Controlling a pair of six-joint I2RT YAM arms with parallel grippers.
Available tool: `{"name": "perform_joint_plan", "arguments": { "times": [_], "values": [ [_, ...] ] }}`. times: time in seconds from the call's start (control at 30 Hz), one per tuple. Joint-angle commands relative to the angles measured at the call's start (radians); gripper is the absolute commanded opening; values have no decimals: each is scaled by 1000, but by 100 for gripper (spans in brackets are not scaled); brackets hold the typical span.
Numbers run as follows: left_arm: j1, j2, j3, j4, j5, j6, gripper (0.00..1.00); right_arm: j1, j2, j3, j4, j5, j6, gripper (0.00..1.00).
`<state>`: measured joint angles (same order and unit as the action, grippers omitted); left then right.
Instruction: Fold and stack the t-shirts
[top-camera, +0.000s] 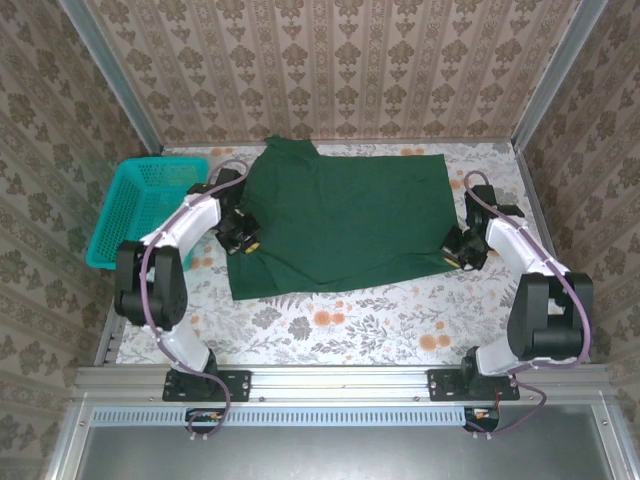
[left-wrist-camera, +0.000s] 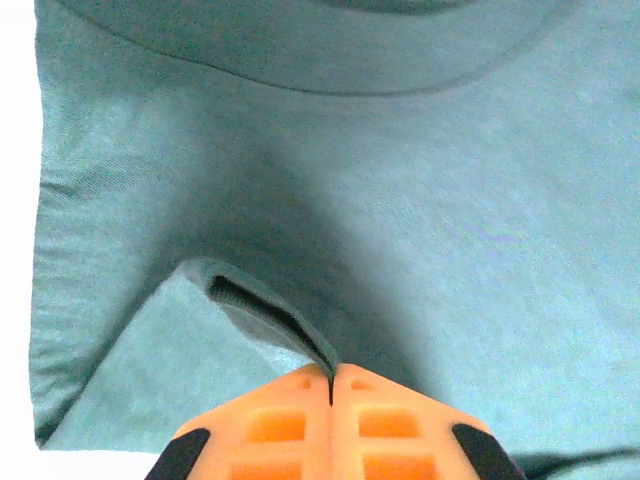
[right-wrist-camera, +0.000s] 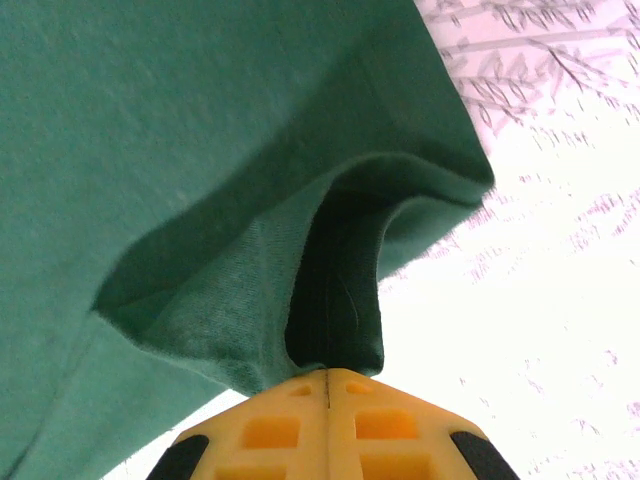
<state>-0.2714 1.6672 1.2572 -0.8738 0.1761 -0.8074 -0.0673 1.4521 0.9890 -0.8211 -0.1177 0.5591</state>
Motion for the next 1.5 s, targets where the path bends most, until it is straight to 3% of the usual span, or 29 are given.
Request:
{"name": "perform_joint_plan", "arguments": {
  "times": [0.0, 0.37, 0.67, 0.93, 1.2, 1.47],
  "values": [
    [-59, -120, -62, -71, -43, 137, 0, -3, -115, -70, -88, -2, 44, 0],
    [-171, -603, -415, -129, -110, 43, 0, -124, -422, -323, -118, 74, 231, 0],
    [-263, -658, -488, -237, -101, -23, 0, -174, -378, -389, -61, 53, 275, 0],
    [-253, -495, -305, -227, -145, 81, 0, -175, -307, -309, -44, 73, 244, 0],
    [-152, -182, 86, -275, -130, 236, 0, -177, -126, -116, -28, 90, 215, 0],
    [-108, 164, 455, -383, -132, 332, 0, -176, 117, 64, -14, 96, 186, 0]
  ]
}}
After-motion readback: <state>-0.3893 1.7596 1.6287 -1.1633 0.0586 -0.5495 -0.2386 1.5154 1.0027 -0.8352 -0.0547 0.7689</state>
